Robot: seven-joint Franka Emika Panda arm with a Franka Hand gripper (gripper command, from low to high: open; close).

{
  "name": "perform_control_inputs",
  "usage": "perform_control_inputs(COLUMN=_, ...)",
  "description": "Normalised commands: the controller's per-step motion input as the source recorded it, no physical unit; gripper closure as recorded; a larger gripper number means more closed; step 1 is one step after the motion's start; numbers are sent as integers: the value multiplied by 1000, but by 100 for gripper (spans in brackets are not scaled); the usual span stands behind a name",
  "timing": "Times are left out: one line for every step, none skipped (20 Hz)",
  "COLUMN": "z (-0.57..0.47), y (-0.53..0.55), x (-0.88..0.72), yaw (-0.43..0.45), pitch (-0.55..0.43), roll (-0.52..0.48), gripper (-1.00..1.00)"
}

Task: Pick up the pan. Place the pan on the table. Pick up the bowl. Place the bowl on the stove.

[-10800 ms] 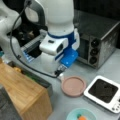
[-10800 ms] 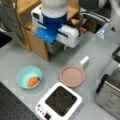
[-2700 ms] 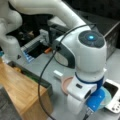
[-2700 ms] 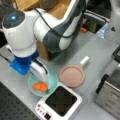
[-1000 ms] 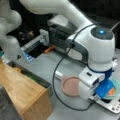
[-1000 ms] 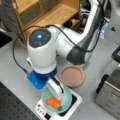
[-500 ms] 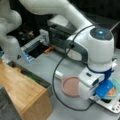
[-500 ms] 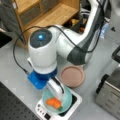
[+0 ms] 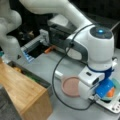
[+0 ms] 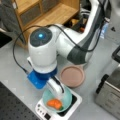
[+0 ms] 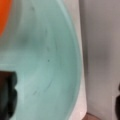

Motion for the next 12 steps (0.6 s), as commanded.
perform_control_inputs(z=91, y=-103, x=-350, yaw=79, pitch=-71, roll=-302, gripper=-100)
perform_control_inputs(z=116, y=-130, x=-370, yaw=89, pitch=-57, roll=-316, gripper=-100)
perform_control_inputs(z=161, y=-171, x=-394, yaw=100, pitch=-42, roll=-331, gripper=-100)
perform_control_inputs(z=180, y=-202, x=-409, yaw=114, pitch=-30, roll=-340, gripper=-100)
perform_control_inputs(z=189, y=-225, x=-421, yaw=127, pitch=-20, roll=-339, gripper=-100)
perform_control_inputs(z=195, y=-239, x=-424, yaw=137, pitch=-17, roll=-326, gripper=-100)
perform_control_inputs(z=187, y=-243, x=-425, yaw=146, pitch=-19, roll=-304, gripper=-100)
perform_control_inputs(z=168, y=-227, x=-423, yaw=161, pitch=-19, roll=-272, gripper=-100)
perform_control_inputs(z=136, y=-198, x=-408, yaw=160, pitch=-31, roll=-242, gripper=-100)
perform_control_inputs(z=118, y=-161, x=-414, yaw=155, pitch=-27, roll=-228, gripper=-100)
perform_control_inputs(z=79, y=-122, x=-399, yaw=151, pitch=-37, roll=-211, gripper=-100)
perform_control_inputs(z=56, y=-78, x=-405, yaw=140, pitch=-29, roll=-214, gripper=-100)
